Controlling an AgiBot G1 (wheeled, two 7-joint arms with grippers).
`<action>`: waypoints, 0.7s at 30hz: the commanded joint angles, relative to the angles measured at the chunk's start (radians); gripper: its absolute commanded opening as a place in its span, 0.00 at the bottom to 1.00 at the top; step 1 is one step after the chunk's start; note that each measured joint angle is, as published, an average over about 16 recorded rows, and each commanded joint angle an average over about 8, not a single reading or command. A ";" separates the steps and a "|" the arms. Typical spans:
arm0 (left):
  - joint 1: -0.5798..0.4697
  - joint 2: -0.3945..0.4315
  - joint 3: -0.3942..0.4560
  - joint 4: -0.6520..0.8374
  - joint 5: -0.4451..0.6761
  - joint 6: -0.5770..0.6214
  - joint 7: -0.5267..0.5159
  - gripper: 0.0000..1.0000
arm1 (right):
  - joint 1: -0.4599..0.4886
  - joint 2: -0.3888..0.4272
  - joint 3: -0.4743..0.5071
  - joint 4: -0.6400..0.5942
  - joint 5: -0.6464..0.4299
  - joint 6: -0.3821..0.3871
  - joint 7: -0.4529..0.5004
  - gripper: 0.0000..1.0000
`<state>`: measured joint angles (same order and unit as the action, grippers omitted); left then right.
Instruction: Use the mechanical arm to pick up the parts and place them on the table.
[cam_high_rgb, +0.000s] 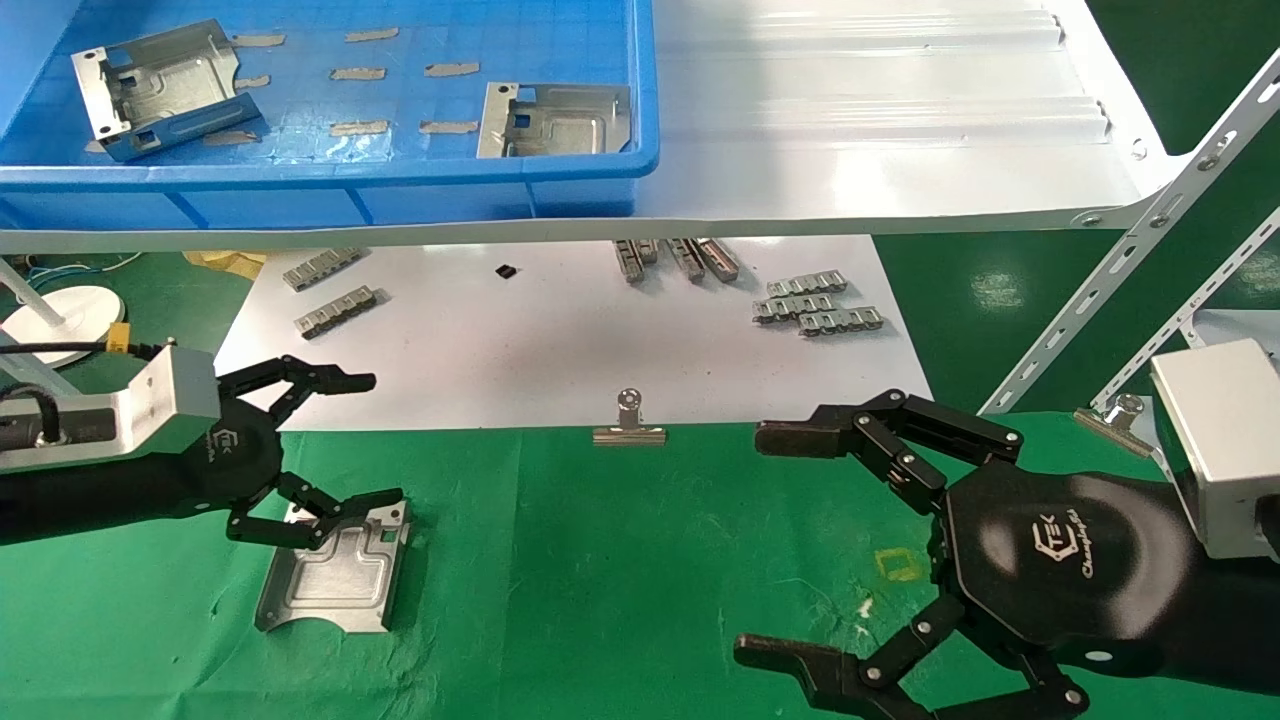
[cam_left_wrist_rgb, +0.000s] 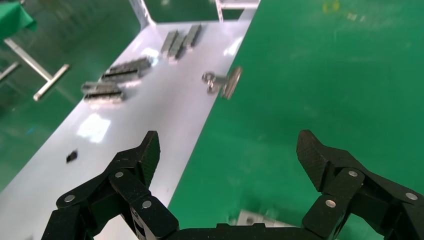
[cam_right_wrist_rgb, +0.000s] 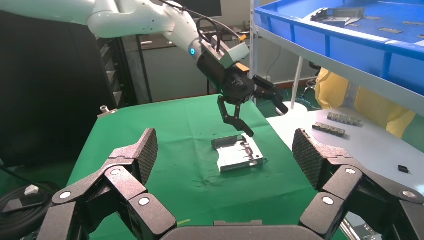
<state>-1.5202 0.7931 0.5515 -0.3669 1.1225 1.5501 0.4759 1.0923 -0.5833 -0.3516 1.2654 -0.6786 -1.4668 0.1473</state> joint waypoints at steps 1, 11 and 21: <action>0.021 -0.009 -0.013 -0.043 -0.018 -0.003 -0.031 1.00 | 0.000 0.000 0.000 0.000 0.000 0.000 0.000 1.00; 0.126 -0.051 -0.077 -0.259 -0.111 -0.015 -0.187 1.00 | 0.000 0.000 0.000 0.000 0.000 0.000 0.000 1.00; 0.231 -0.094 -0.141 -0.475 -0.203 -0.028 -0.344 1.00 | 0.000 0.000 0.000 0.000 0.000 0.000 0.000 1.00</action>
<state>-1.2895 0.6990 0.4108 -0.8417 0.9197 1.5219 0.1324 1.0924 -0.5832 -0.3518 1.2653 -0.6784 -1.4667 0.1472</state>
